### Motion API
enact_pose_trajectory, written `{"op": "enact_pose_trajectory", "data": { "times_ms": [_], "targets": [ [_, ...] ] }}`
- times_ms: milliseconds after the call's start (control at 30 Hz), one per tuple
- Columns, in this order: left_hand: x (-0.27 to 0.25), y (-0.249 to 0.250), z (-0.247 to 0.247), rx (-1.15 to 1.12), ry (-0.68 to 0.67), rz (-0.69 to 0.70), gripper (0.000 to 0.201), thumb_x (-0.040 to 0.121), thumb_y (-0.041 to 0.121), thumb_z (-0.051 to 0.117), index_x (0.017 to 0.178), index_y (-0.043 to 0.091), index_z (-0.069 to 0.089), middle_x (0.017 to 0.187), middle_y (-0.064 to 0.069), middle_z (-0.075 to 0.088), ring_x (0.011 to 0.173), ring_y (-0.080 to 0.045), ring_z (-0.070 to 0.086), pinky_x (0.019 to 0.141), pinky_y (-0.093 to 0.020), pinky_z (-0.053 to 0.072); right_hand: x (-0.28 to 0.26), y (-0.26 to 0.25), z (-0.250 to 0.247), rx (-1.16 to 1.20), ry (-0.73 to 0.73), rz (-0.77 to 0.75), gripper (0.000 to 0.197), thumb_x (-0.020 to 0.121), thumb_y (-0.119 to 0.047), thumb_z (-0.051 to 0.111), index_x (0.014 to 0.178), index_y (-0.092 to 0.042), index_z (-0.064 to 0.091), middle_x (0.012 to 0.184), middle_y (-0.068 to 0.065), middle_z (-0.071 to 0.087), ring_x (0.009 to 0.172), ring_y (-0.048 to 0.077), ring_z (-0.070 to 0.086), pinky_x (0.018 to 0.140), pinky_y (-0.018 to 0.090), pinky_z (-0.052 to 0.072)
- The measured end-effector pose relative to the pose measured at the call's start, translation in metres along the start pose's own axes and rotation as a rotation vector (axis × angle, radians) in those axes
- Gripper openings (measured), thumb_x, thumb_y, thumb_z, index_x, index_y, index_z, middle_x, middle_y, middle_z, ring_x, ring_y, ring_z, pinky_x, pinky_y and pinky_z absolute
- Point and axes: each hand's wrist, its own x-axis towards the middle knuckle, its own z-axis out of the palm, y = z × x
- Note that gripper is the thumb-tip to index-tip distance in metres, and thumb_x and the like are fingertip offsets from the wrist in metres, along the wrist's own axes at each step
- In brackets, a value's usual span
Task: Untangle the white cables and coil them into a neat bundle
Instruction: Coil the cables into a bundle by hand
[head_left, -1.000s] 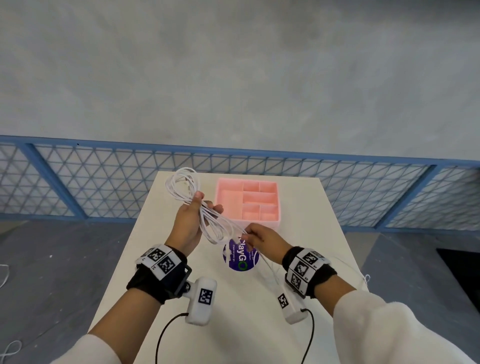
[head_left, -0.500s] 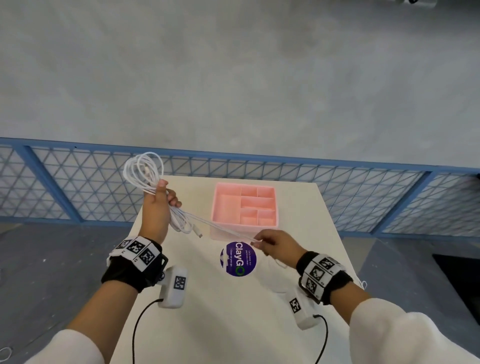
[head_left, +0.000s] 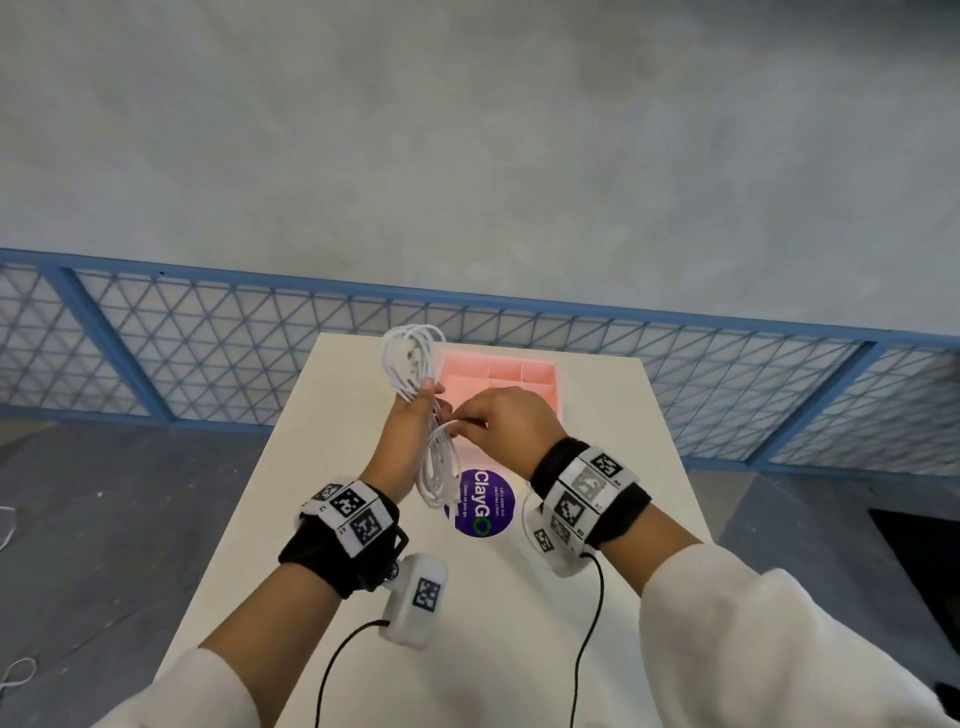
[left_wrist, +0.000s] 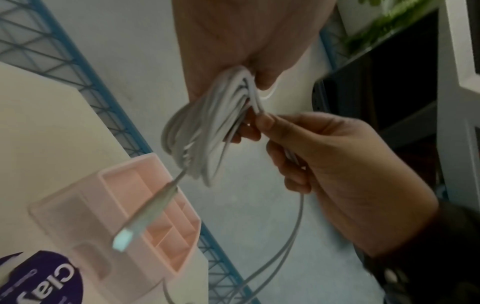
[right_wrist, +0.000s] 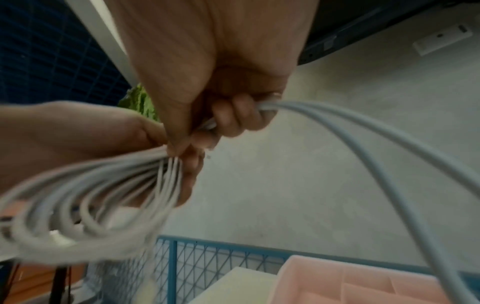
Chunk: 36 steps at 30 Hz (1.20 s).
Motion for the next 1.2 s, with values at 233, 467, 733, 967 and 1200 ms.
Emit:
{"op": "enact_pose_trajectory", "data": {
  "times_ms": [233, 467, 733, 967, 1200],
  "targets": [
    [-0.005, -0.009, 0.004, 0.269, 0.022, -0.089, 0.031, 0.096, 0.035, 0.038, 0.089, 0.007, 0.050, 0.052, -0.009, 0.050, 0.035, -0.013, 0.045, 0.042, -0.025, 0.039, 0.001, 0.007, -0.003, 0.067, 0.057, 0.173, 0.034, 0.071, -0.046, 0.070, 0.085, -0.016, 0.061, 0.074, -0.002, 0.060, 0.069, 0.016, 0.050, 0.063, 0.029, 0.041],
    [-0.005, 0.013, -0.021, 0.214, -0.105, -0.232, 0.028, 0.091, 0.037, 0.051, 0.082, 0.011, 0.055, 0.039, 0.005, 0.036, 0.036, -0.009, 0.031, 0.036, -0.016, 0.026, -0.009, 0.060, -0.006, 0.386, -0.331, 0.203, 0.008, 0.085, -0.017, 0.063, 0.079, -0.015, 0.059, 0.063, -0.003, 0.055, 0.058, 0.010, 0.048, 0.062, 0.019, 0.041],
    [-0.014, 0.015, -0.037, 0.487, -0.291, -0.328, 0.020, 0.079, 0.022, 0.070, 0.095, 0.011, 0.066, 0.044, 0.006, 0.034, 0.041, -0.009, 0.030, 0.039, -0.020, 0.028, -0.014, 0.119, 0.011, 0.250, -0.311, 0.380, 0.016, 0.088, -0.022, 0.057, 0.073, -0.017, 0.055, 0.069, 0.000, 0.060, 0.072, 0.019, 0.052, 0.073, 0.028, 0.038],
    [-0.008, -0.016, -0.048, 0.739, -0.152, -0.382, 0.024, 0.087, 0.025, 0.060, 0.070, 0.008, 0.056, 0.051, -0.004, 0.037, 0.037, -0.014, 0.033, 0.036, -0.021, 0.034, 0.001, 0.099, 0.027, 0.325, -0.092, 0.573, 0.025, 0.092, -0.026, 0.050, 0.073, -0.011, 0.055, 0.066, 0.004, 0.054, 0.064, 0.024, 0.051, 0.062, 0.028, 0.039],
    [-0.005, -0.025, -0.019, 0.249, 0.002, -0.361, 0.044, 0.082, 0.053, 0.057, 0.075, 0.010, 0.050, 0.051, 0.000, 0.036, 0.038, -0.012, 0.030, 0.038, -0.021, 0.032, -0.005, 0.023, 0.045, 0.649, 0.237, 0.406, 0.030, 0.096, -0.009, 0.033, 0.117, -0.008, 0.055, 0.116, 0.009, 0.058, 0.103, 0.019, 0.051, 0.093, 0.029, 0.039]
  ]
}}
